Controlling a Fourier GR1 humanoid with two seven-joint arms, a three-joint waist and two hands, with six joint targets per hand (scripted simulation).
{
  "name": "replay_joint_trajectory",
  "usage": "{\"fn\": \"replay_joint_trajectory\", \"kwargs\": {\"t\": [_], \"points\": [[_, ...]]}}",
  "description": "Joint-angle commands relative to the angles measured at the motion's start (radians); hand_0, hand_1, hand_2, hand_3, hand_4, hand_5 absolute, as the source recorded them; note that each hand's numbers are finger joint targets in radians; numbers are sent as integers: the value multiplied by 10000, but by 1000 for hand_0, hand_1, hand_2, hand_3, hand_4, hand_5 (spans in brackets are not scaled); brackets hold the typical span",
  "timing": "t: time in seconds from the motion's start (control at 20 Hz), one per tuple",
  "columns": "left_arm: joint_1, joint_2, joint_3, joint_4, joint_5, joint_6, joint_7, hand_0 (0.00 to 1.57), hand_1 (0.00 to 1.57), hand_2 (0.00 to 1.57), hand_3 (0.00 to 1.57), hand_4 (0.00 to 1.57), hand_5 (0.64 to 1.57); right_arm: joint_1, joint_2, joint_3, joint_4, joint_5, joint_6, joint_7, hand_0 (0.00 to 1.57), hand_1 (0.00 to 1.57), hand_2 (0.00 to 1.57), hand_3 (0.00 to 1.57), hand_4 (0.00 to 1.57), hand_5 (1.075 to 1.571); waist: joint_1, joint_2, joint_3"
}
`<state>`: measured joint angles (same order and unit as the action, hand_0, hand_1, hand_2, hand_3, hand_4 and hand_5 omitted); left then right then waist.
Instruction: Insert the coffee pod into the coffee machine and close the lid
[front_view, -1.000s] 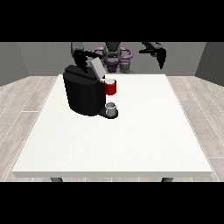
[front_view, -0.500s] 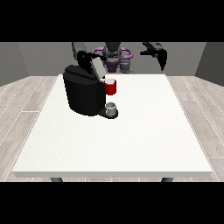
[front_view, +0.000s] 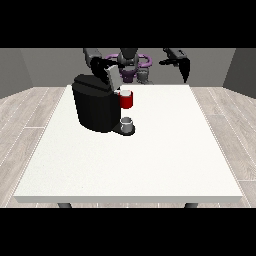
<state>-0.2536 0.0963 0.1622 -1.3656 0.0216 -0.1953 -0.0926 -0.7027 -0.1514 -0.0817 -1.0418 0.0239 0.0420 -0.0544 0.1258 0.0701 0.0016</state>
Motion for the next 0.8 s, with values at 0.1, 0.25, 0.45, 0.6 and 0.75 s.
{"fn": "replay_joint_trajectory", "kwargs": {"t": [0.1, 0.25, 0.45, 0.6, 0.75], "points": [[-393, 460, 356, 234, 340, -215, 384, 0, 0, 0, 0, 158, 1571, -487, 399, 776, -108, 639, -177, 378, 0, 0, 0, 0, 61, 1571, 205, -139, -19], [-426, 32, -107, 103, -88, 187, 292, 0, 0, 0, 0, 148, 1571, -722, 320, 778, -107, 789, -359, 238, 0, 0, 0, 0, 125, 1571, 375, 86, -17], [-421, 70, -50, 183, -43, 141, 39, 0, 0, 0, 0, 181, 1571, -670, 10, 845, -296, 754, -8, 321, 0, 0, 0, 0, 110, 1571, 445, 244, -16], [-551, 137, -31, 342, 119, -135, -214, 0, 0, 0, 0, 0, 1571, -837, 199, 942, -549, 912, -406, 380, 0, 0, 0, 0, 73, 1571, 504, 423, -20], [-772, 109, -222, -74, 38, -111, -83, 0, 0, 0, 0, 121, 1571, -866, 267, 807, -643, 707, -456, 238, 0, 0, 0, 0, 30, 1571, 917, 366, -13]]}}
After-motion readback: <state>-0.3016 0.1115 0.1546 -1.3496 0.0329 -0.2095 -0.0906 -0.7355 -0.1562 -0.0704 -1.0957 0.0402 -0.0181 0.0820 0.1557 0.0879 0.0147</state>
